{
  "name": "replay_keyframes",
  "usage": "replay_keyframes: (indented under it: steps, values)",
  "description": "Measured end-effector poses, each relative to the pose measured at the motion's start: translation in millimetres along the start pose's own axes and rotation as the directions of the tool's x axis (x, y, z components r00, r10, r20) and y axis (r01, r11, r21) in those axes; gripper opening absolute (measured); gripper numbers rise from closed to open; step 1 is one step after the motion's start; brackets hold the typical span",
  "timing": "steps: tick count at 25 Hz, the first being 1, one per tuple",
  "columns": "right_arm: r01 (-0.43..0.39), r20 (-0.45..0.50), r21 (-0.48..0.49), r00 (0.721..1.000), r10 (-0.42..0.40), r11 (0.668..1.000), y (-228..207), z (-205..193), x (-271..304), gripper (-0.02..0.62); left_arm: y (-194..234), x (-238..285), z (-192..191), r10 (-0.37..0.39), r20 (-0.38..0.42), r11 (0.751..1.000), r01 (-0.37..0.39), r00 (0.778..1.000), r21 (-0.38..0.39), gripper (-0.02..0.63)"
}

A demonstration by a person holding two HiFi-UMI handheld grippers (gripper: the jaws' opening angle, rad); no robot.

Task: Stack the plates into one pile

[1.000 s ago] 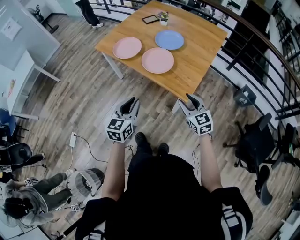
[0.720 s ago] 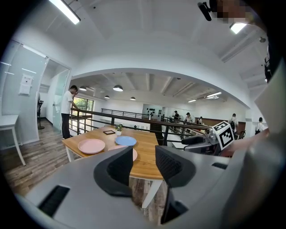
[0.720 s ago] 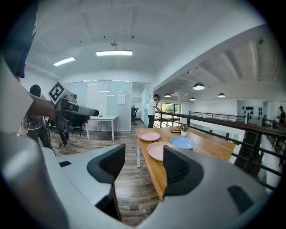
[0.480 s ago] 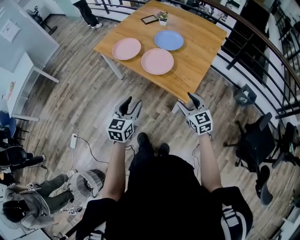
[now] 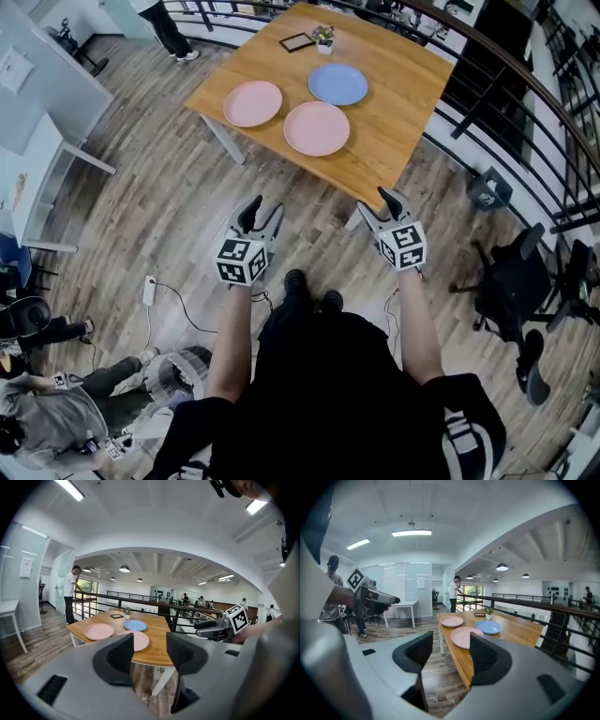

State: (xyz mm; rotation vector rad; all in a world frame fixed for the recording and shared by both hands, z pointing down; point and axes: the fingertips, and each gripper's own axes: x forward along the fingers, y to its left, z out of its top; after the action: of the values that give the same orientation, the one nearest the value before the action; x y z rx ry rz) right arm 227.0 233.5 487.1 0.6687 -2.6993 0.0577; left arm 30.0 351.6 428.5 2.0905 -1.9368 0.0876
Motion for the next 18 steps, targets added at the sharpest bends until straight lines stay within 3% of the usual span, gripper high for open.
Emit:
replay_keyframes:
  steps: [18]
  values:
    - [0.172,-0.03,0.057,0.985,-0.171,0.983,-0.3,9.6,41.0,0.244,59.7,43.1,12.9,-0.163,-0.021,0.986,0.163,0.986,0.014,0.235]
